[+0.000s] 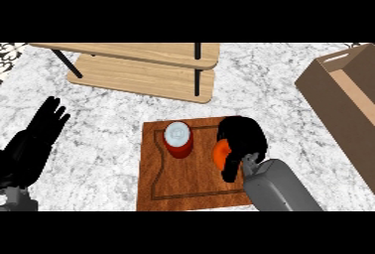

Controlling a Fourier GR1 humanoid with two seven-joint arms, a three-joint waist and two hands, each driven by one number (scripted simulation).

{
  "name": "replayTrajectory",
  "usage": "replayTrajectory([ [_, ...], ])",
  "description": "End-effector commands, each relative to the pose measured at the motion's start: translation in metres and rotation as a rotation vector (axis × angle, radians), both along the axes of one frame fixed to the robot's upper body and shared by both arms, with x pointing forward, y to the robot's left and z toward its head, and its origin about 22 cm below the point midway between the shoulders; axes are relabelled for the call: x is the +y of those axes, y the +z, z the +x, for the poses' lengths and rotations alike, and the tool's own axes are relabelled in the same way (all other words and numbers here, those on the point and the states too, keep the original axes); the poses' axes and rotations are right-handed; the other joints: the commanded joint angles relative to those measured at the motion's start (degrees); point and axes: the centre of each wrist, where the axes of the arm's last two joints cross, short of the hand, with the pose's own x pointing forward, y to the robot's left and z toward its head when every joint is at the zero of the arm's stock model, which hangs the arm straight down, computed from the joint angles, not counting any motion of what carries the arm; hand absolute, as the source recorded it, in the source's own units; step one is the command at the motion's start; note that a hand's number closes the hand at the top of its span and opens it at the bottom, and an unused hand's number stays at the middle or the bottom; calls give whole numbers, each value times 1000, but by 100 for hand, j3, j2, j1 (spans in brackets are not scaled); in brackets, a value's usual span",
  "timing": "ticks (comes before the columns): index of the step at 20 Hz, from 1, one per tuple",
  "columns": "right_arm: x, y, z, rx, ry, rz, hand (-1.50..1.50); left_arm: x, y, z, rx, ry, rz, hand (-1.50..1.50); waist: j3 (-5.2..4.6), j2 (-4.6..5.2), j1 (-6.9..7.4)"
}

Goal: Pick the squash from the cutting board and place it in the cardboard box

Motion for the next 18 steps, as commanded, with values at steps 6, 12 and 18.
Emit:
replayTrajectory([
  [6, -82, 2, 63, -24, -224, -13, 150, 11, 1, -2, 3, -30, -18, 0, 0, 3, 34],
  [12, -67, 34, 51, -220, -244, -68, 150, 13, 4, 4, 1, 2, -3, 0, -2, -12, -2],
  [18, -53, 107, 32, -439, -198, -27, 150, -3, -1, -4, 11, 17, -10, 0, -2, -37, -36],
])
